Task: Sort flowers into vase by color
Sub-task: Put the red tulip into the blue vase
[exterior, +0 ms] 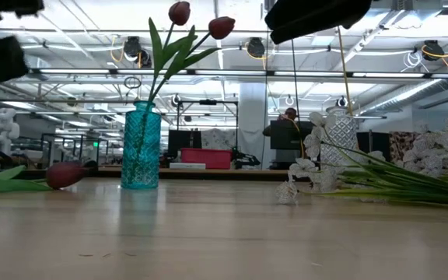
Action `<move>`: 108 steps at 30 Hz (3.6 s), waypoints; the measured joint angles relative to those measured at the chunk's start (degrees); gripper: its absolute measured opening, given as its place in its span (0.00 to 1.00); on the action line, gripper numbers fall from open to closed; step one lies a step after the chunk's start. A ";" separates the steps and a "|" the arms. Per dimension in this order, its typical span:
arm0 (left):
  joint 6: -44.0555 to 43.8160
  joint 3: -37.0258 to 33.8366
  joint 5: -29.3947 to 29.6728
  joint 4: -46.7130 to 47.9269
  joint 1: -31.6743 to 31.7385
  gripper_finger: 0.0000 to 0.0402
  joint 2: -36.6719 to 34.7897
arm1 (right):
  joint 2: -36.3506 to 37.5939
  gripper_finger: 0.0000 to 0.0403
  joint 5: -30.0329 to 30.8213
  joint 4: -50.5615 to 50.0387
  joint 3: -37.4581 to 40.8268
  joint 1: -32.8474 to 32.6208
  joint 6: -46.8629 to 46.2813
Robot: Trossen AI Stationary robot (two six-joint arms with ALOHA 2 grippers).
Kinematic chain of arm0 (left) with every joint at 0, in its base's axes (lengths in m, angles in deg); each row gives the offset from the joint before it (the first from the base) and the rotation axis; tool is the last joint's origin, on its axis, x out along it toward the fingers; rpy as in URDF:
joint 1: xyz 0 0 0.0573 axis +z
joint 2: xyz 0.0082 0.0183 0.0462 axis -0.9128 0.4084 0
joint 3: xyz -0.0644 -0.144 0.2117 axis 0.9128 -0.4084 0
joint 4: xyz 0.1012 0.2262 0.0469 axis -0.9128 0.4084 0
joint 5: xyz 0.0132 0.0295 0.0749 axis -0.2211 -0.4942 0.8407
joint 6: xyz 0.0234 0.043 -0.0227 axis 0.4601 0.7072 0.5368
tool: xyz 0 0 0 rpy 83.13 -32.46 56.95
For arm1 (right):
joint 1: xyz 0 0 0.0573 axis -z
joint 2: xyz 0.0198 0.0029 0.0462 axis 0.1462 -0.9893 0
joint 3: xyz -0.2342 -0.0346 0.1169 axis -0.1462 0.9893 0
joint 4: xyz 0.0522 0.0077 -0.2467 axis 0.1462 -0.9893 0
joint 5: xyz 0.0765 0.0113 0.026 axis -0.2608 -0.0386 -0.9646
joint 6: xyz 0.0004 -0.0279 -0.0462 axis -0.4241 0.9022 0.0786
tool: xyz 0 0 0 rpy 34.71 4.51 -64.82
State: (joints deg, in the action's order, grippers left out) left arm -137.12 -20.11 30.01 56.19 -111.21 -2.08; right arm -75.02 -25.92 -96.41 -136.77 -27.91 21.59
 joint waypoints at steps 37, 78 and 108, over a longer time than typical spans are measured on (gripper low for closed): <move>-41.38 4.60 -16.85 12.02 -0.62 0.64 27.74 | -0.18 0.54 4.27 0.88 0.00 4.33 -0.10; -41.33 4.56 -20.76 12.82 4.87 0.01 29.99 | -0.20 0.54 4.12 1.51 0.00 6.01 2.10; 0.44 18.31 6.73 10.57 4.85 0.01 21.94 | -3.90 0.54 -0.29 13.90 -0.04 2.25 -6.43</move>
State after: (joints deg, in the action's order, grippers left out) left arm -136.68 -1.80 36.74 66.76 -106.36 19.85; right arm -78.92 -26.20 -82.51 -136.81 -25.66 15.15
